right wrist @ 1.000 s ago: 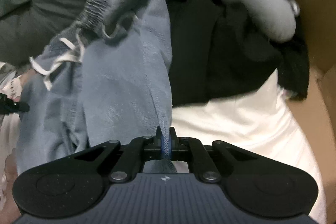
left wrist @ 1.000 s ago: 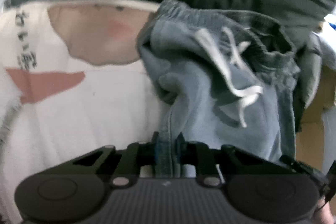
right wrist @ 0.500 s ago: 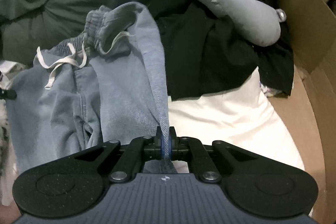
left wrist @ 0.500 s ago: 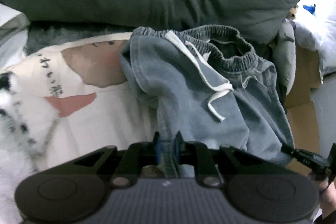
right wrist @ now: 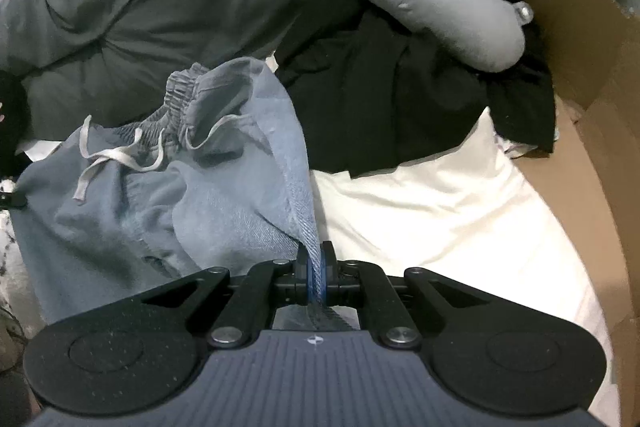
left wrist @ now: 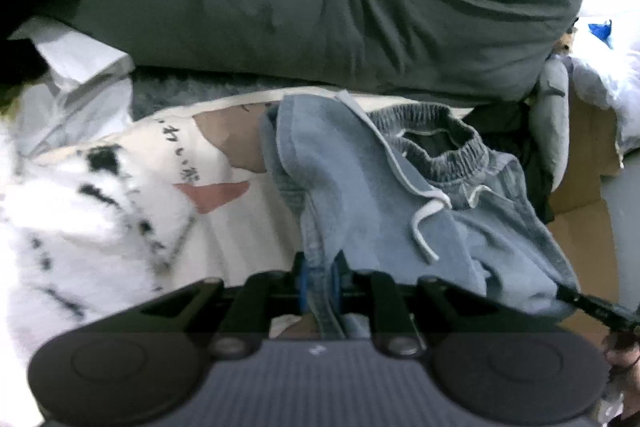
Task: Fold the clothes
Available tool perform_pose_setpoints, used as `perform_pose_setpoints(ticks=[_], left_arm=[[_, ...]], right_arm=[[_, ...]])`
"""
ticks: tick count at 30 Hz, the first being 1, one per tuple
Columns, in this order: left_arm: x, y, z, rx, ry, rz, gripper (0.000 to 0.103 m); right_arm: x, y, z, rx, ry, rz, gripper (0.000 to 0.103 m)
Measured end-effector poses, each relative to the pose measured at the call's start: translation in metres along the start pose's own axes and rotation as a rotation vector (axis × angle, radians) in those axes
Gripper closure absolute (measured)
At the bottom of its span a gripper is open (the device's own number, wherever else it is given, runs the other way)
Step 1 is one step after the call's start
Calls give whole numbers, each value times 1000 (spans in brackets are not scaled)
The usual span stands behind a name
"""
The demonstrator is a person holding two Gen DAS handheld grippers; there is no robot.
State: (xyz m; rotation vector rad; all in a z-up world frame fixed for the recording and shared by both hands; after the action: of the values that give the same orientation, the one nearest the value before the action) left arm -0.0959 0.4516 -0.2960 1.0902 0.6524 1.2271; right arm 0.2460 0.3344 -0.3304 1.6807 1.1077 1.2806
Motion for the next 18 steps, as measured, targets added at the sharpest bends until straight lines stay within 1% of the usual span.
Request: perform_pose_setpoints(ticks=[4,6,8,10,11,14,16,17,18], left_arm=[[-6,17,-1,38,-19,29,91],[-13,23,2,46,-43,16,91],[-18,20,-3,48,-34,-12,91],[-25,8,-15,69,-23,-54,91],[-29,1,-19,81,-29,-76,91],[-44,-22,-24,119,-90,-148,90],[-53,-38,-27,144,-131,-195,86],[-57,-43,-28,162,-151,-210,81],[-58,-44,-28,178,-166,-208,77]], right_arm=[[-5,13,0,-17,-14,26,102],[-11,18,2,-14,-36,22,102],[-18,19,5,-19,-53,5,102],[-27,13,13,-53,-62,-31,102],[-31,9,19,-74,-67,-50,102],[-43,-11,37,-118,-89,-111,101],[-49,-21,48,-143,-115,-134,98],[-51,-25,53,-151,-128,-141,96],[-51,-27,56,-151,-141,-137,91]])
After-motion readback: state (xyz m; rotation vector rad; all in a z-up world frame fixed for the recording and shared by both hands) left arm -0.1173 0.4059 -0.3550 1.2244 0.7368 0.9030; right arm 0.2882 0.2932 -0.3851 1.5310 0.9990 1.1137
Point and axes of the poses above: each gripper's, at about its wrist camera, not at the fingertips, and y roughly against the way its jaws point, z to its right, x to its top, the point moved 9 cm from there along -y, roughly the way its jaws point, and after that the axes turned 9 degrees about -z, right-handed, at the moved point
